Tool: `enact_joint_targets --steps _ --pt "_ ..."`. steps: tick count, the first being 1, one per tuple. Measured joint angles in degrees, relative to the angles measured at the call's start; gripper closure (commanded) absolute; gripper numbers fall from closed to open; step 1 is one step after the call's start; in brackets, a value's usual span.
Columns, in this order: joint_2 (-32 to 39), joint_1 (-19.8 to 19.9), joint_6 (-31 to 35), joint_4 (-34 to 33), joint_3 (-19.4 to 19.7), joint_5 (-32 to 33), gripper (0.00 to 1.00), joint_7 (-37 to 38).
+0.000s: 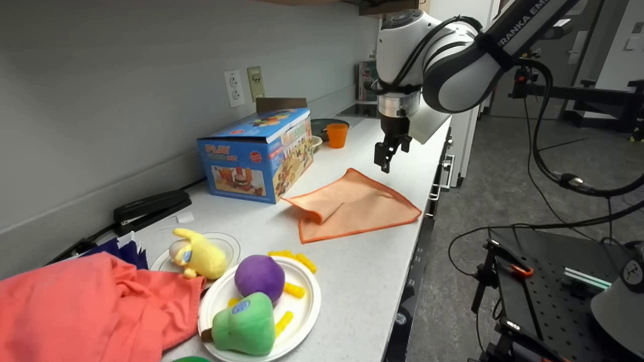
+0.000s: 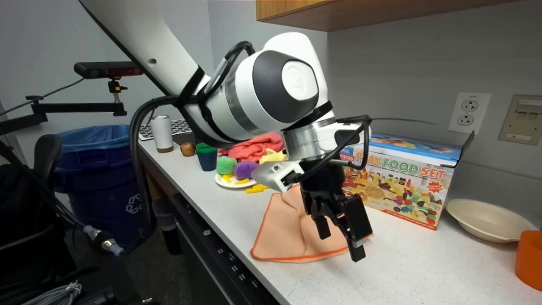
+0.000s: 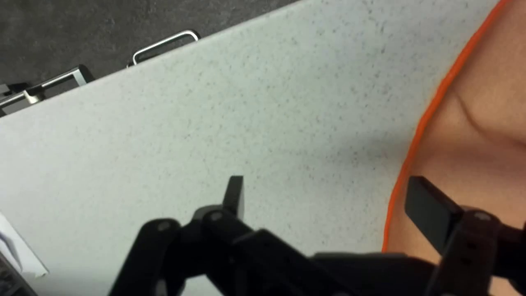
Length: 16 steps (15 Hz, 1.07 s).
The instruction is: Unfold the orange cloth
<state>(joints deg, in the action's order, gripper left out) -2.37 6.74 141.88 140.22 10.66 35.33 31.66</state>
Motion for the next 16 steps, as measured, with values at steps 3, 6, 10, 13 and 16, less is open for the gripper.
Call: enact_joint_targets --steps 3,6,10,13,16 --pt "-1.5 0.1 0.0 -2.1 0.0 -1.1 0.0 -5.0" --pt "-1.1 0.1 1.1 -4.5 -0.4 -7.8 0.0 -15.0" --pt "2.0 -0.2 1.4 -7.9 -1.7 -18.5 0.0 -29.4" --pt "5.7 -0.5 1.2 -10.9 -3.3 -23.4 0.0 -37.0" --pt "9.6 -0.6 0.7 -14.3 -5.2 -25.5 0.0 -41.7"
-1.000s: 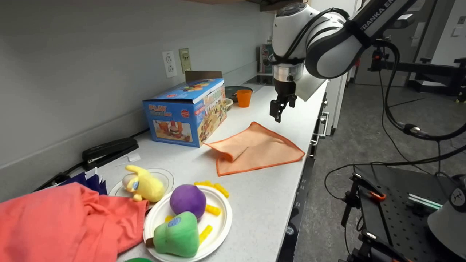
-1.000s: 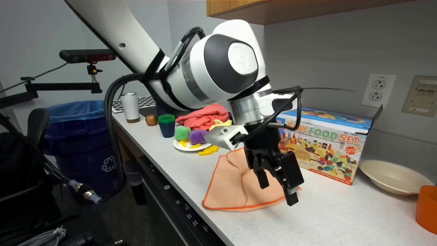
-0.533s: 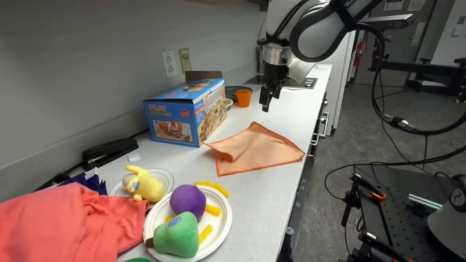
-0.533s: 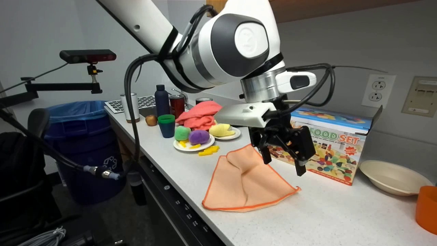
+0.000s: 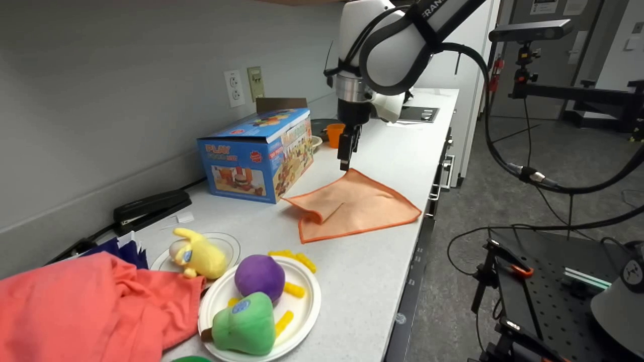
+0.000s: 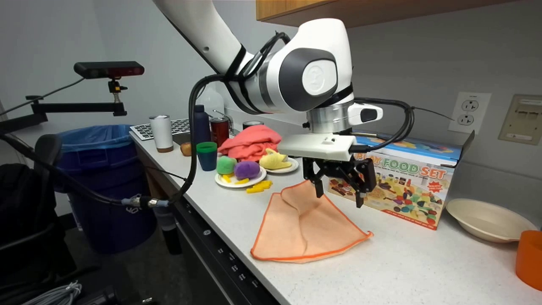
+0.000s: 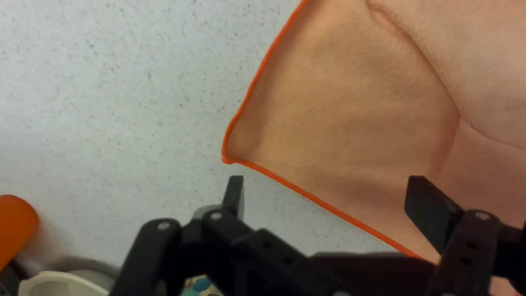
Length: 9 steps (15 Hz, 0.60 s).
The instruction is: Unfold the orange cloth
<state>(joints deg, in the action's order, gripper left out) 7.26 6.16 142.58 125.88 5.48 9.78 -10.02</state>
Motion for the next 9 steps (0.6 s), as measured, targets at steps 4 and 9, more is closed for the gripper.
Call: enact_joint_targets --steps 4,9 --pt "4.1 -0.1 -1.5 -4.2 -2.2 -1.0 0.0 -1.5" --pt "8.3 -0.8 -3.2 -8.1 -3.8 -1.3 0.0 -1.5"
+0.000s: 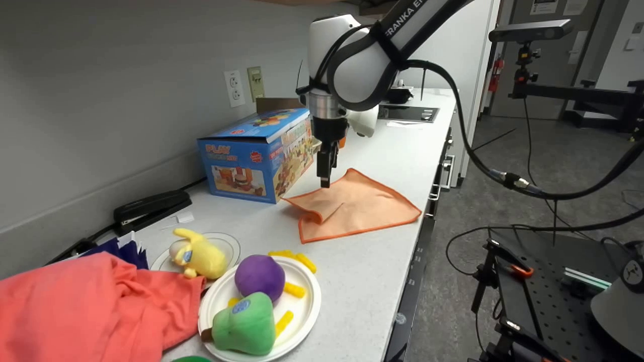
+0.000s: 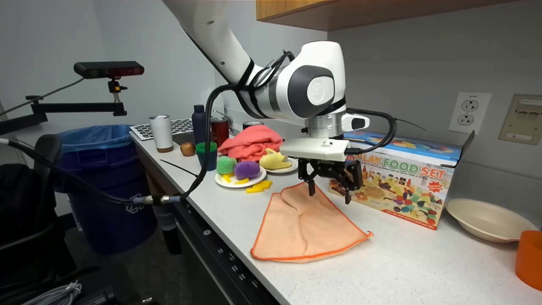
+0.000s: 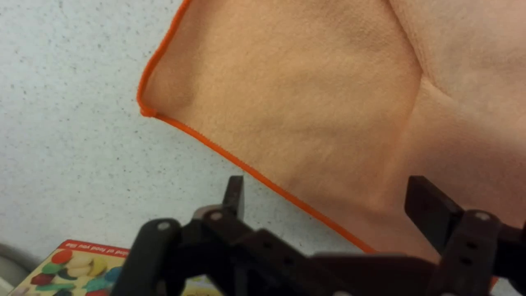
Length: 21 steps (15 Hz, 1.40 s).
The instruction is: Unfold the orange cloth
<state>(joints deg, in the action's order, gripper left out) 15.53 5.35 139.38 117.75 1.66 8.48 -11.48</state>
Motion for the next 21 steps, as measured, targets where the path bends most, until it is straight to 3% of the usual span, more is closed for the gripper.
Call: enact_joint_targets --steps 7,14,21 --pt "5.7 -0.7 0.1 -5.8 -1.2 -0.9 0.0 1.7" --pt "9.9 -3.9 1.6 -8.8 -1.3 -1.1 0.0 8.1" --pt "11.0 -4.0 7.2 -9.0 3.0 4.1 0.0 10.3"
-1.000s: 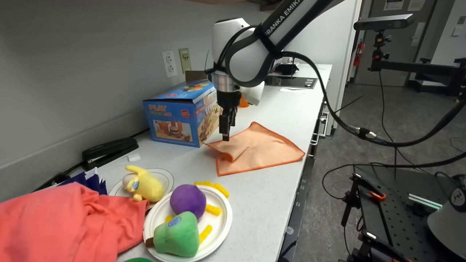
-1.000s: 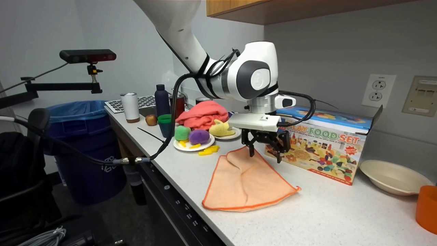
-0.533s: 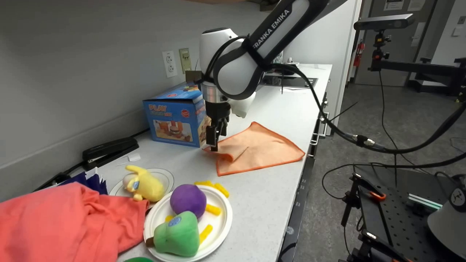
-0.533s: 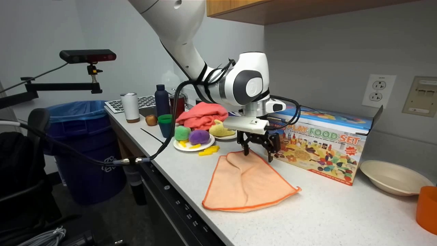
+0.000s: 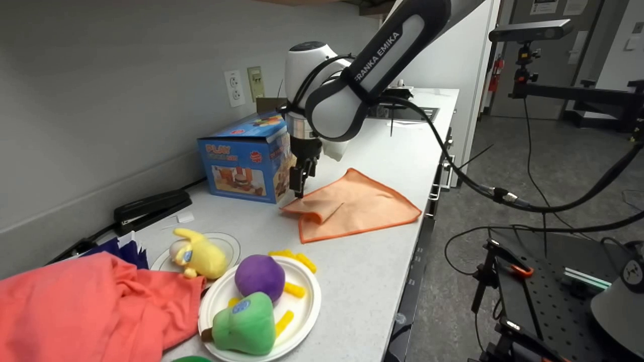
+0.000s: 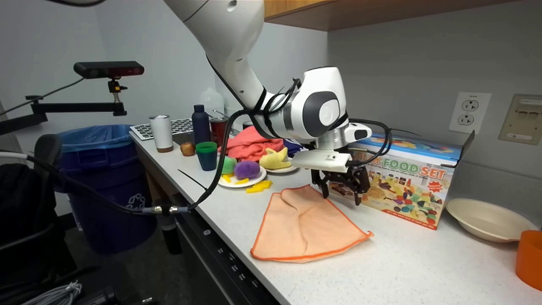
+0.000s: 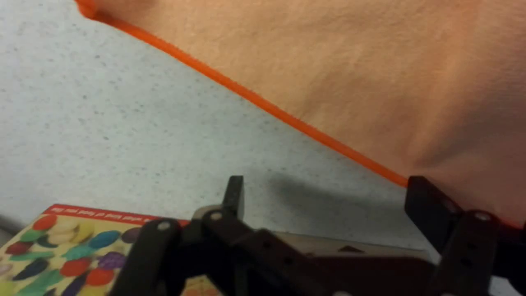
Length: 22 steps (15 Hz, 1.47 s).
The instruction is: Unfold the orange cloth
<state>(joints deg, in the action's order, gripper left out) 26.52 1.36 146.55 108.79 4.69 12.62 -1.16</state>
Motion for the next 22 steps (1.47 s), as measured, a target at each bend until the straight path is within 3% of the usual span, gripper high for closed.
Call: enact_joint_targets --steps 4,9,16,22 --pt "0.2 0.0 1.2 0.0 2.8 1.7 0.0 1.6" --pt "-0.4 0.0 -0.2 0.0 3.0 1.6 0.0 1.7" --pt "-8.3 -0.1 -14.0 2.1 -0.4 -0.6 0.0 1.6" --pt "-16.2 -0.3 -19.8 5.9 -3.4 -3.6 0.0 1.5"
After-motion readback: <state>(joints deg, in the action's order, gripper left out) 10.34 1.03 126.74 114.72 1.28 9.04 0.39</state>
